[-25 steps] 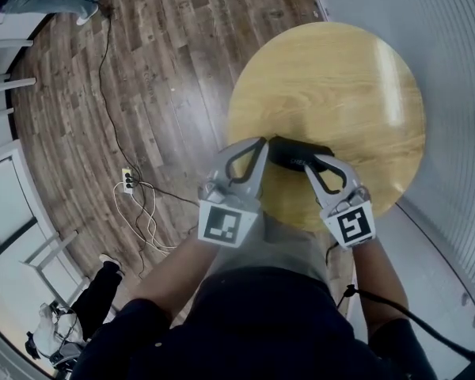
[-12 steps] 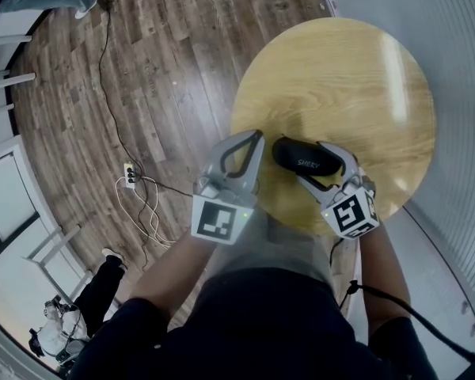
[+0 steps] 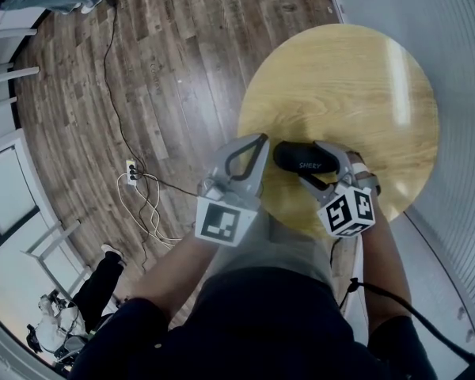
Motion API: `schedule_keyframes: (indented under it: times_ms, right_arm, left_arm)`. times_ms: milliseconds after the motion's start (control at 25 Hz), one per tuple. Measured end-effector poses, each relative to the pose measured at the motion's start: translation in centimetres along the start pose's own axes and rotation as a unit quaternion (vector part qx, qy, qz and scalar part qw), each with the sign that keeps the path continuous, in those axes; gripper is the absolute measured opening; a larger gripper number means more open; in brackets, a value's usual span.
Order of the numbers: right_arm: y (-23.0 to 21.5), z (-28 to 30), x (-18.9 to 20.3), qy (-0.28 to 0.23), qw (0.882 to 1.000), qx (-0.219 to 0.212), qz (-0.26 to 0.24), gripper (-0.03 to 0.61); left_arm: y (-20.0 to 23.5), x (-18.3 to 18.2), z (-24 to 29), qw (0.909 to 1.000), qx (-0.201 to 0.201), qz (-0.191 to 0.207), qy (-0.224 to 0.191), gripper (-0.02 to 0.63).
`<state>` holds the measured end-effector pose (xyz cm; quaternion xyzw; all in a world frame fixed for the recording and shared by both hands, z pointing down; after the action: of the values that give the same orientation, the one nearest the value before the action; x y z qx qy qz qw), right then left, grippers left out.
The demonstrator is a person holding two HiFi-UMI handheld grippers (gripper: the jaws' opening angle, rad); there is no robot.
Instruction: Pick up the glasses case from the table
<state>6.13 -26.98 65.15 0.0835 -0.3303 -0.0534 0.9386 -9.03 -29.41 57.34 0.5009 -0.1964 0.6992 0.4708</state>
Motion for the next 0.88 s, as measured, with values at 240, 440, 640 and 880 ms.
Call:
schedule_keyframes:
  times_ms: [240, 440, 640, 880]
  right_arm:
    - [0.4, 0.3, -0.5, -0.004, 0.999, -0.023, -0.025, 0.373]
    - [1.1, 1.8, 0.4, 0.039, 0.998, -0.022, -0.051, 0.451]
    - [0.3, 1.8, 0.6, 0.056, 0.997, 0.016, -0.042, 0.344]
    - [0.5, 0.4, -0.4, 0.037, 0.999, 0.013, 0.007, 0.336]
  left_arm:
    - [0.2, -0.3, -0.5, 1.0000, -0.005, -0.001, -0.003, 0.003]
    - [0.2, 0.1, -1.3, 0.9999, -0.013, -0.001, 0.004, 0.003]
    - [0.0, -0.2, -2.2, 0.9999, -0.016, -0.001, -0.001, 0.003]
    - [-0.5, -1.0, -3.1, 0.9998, -0.018, -0.003, -0.013, 0.003]
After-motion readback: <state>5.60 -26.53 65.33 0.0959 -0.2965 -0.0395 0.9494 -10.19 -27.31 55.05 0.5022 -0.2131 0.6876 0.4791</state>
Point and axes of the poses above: the fingertips, and each gripper's own axes: z forward along the fingers, y to its left, x out of its underside, the point moved 6 cm from there along -z, backward along the fingers, and after that the axes turned 13 degrees about -z, right-handed, at the moved point
